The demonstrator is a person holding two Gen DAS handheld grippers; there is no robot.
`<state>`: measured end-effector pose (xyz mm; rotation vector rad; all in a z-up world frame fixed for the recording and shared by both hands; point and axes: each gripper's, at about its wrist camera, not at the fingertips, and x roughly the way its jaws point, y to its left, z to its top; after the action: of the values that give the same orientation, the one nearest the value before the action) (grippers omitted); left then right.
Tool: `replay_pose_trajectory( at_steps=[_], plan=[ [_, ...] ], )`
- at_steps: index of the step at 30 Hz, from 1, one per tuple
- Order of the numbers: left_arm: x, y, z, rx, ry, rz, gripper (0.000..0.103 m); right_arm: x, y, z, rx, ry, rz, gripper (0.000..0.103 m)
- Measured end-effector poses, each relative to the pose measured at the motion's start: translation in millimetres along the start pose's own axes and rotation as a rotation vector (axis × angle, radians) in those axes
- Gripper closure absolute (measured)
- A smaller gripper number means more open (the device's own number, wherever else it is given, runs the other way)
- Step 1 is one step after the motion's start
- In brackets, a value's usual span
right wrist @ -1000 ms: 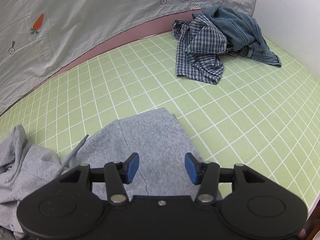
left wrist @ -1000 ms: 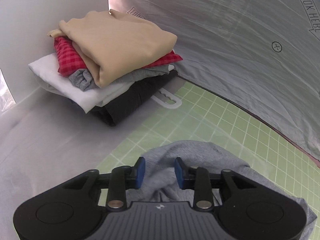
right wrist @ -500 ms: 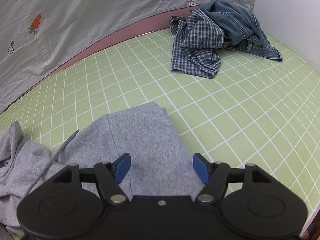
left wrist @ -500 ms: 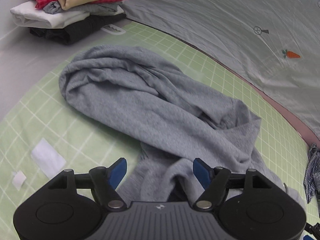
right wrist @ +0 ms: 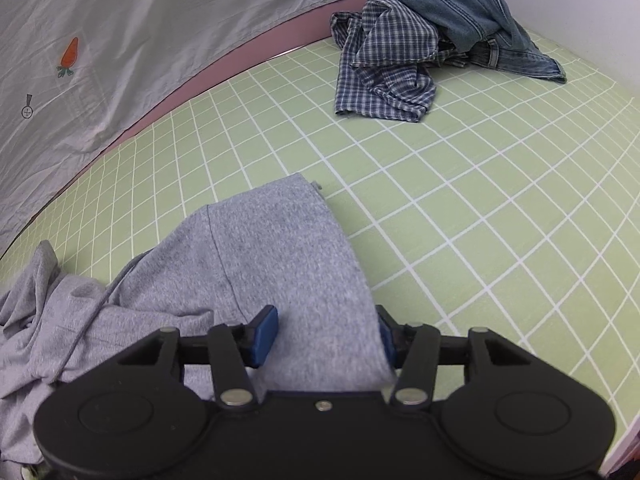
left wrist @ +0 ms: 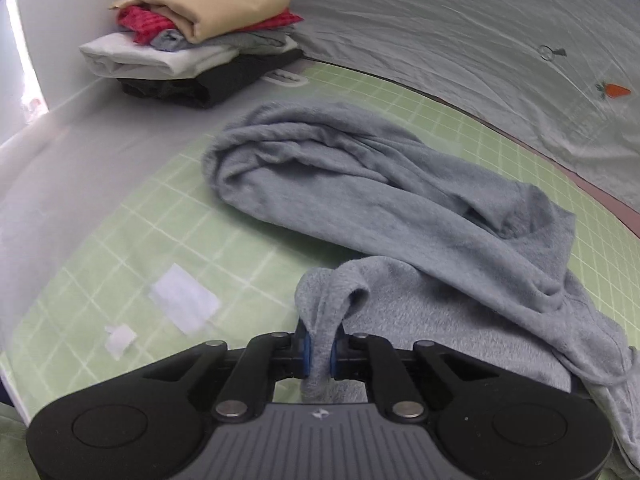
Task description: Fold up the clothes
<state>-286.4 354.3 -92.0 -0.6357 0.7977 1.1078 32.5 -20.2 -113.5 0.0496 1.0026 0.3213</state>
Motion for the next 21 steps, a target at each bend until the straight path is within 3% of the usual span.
replay_pose_trajectory(
  at_steps=[4, 6, 10, 11, 14, 21],
  plan=[
    [-1, 64, 16, -0.102, -0.049, 0.219, 0.093, -12, -2, -4, -0.024, -0.042, -0.033, 0.050],
    [2, 91, 23, -0.143, -0.024, 0.293, 0.092, -16, -2, -5, -0.033, -0.056, -0.043, 0.049],
    [2, 114, 25, -0.254, 0.040, 0.236, 0.079, -17, 3, -9, -0.033, -0.065, -0.043, 0.046],
    [-2, 107, 22, -0.231, 0.028, 0.224, 0.069, -18, 5, -10, -0.032, -0.067, -0.044, 0.046],
    [-13, 78, 16, -0.181, -0.008, 0.169, 0.050, -17, 10, -10, -0.031, -0.073, -0.052, 0.043],
    [-12, -2, 16, -0.062, -0.011, -0.098, 0.038, -16, 12, -5, -0.037, -0.071, -0.052, 0.042]
  ],
)
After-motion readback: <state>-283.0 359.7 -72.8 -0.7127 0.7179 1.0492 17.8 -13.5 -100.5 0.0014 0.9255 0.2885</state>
